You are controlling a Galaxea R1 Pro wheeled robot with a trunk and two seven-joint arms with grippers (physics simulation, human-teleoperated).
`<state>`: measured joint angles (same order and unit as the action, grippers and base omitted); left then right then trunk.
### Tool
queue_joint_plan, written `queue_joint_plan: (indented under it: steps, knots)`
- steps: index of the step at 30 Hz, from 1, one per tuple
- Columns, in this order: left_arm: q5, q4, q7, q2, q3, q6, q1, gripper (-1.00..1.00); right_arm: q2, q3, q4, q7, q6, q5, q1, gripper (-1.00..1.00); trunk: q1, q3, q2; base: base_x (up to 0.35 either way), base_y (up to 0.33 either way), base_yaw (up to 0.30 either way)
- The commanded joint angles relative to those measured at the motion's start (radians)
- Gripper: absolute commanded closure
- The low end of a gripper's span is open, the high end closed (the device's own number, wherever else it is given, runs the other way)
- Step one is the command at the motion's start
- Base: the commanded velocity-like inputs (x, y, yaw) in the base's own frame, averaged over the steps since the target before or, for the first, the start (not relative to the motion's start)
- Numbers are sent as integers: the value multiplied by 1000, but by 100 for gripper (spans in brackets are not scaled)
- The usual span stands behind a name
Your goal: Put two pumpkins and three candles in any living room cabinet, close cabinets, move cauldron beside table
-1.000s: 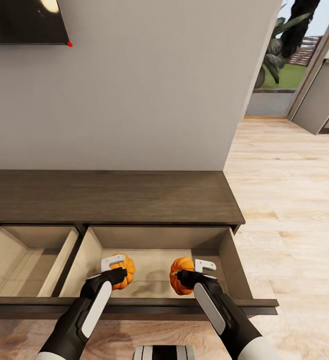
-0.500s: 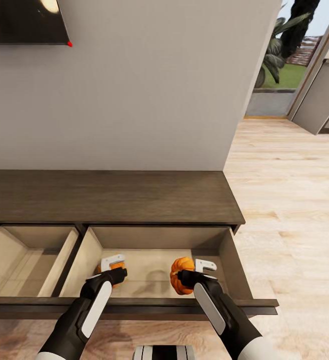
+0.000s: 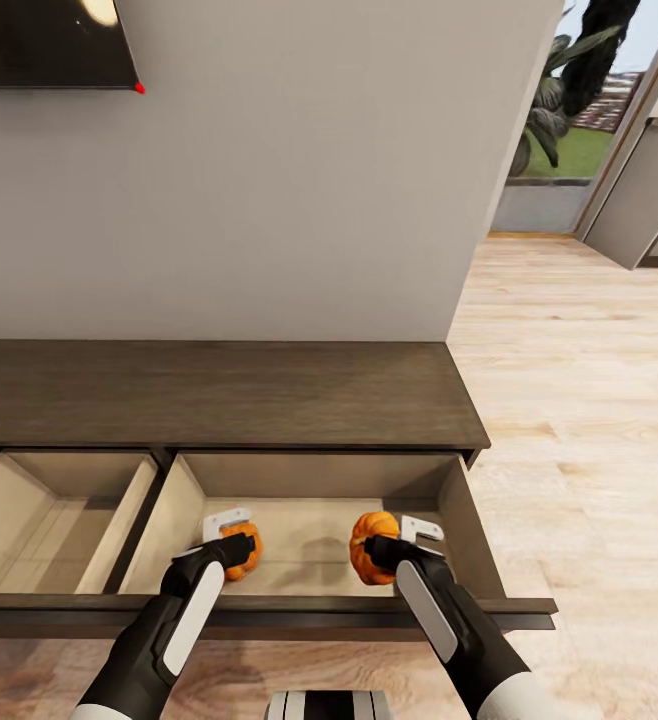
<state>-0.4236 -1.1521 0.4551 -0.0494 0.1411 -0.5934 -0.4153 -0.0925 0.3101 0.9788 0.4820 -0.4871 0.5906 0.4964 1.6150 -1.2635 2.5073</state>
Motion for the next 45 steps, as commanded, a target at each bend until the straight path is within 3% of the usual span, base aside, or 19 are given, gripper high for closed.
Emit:
queue_joint_plan:
  steps: [1, 13, 27, 36, 37, 41, 45]
  knots:
    - [-11, -2, 10, 0, 2, -2, -1, -100, 0, 2, 1, 10, 6, 9, 1, 100, 0, -1, 0, 0, 0, 0]
    - [-22, -51, 10, 0, 2, -5, 3, -100, -2, 1, -10, 15, 57, 6, 1, 100, 0, -1, 0, 0, 0, 0]
    - [-23, -54, 9, 0, 3, -21, 3, -100, 0, -2, -11, 3, 53, 15, 1, 100, 0, -1, 0, 0, 0, 0]
    - [-23, -54, 8, 0, 2, -31, 3, -100, 0, -3, -7, 15, 69, 52, 1, 100, 0, -1, 0, 0, 0, 0]
    - [-23, -54, 8, 0, 2, -31, 3, -100, 0, -3, -7, 16, 76, 51, 1, -100, 0, -1, 0, 0, 0, 0]
    - [-23, -54, 8, 0, 3, -31, 3, -100, 0, 0, -12, 132, 158, 46, 1, -100, 0, -1, 0, 0, 0, 0]
    - [-23, -54, 8, 0, 3, -31, 3, -100, 0, 1, -12, 176, 177, 49, 1, -100, 0, -1, 0, 0, 0, 0]
